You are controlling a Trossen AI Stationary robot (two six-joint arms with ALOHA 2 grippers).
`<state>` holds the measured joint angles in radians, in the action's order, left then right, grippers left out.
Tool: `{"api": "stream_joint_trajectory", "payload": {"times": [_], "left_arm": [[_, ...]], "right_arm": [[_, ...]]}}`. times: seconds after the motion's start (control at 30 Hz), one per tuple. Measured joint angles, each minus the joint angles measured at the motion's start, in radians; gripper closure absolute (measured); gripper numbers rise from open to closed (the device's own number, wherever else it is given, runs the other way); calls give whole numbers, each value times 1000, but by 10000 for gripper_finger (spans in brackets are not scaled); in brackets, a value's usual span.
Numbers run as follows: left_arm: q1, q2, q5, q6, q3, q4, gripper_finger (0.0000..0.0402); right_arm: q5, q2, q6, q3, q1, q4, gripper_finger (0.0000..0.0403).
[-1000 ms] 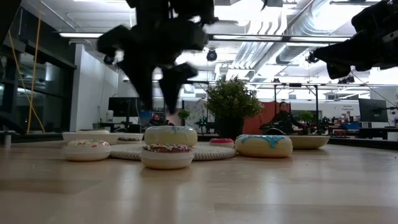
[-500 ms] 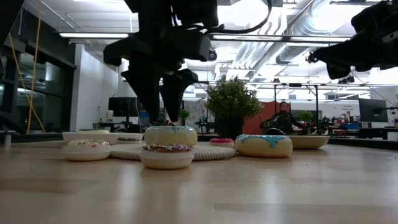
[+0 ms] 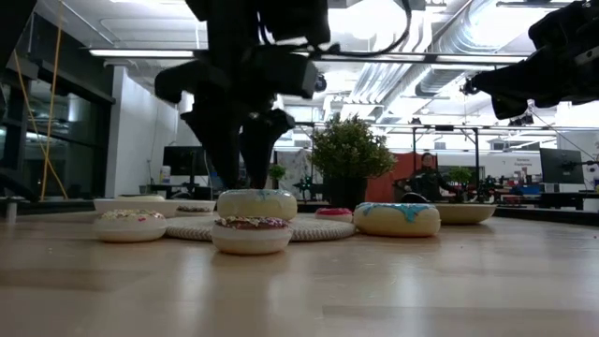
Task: Pick & Place donuts
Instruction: Put the large white donut on the white plate
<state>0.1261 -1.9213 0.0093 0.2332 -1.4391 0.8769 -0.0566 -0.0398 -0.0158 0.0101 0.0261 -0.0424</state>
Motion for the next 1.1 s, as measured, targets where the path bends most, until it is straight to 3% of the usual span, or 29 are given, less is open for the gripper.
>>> {"api": "stream_joint_trajectory", "payload": {"times": [1.1], "left_arm": [[0,-75,-54,-128,0,-60,153]], "right_arm": [[0,0,0,0,0,0,391]]}}
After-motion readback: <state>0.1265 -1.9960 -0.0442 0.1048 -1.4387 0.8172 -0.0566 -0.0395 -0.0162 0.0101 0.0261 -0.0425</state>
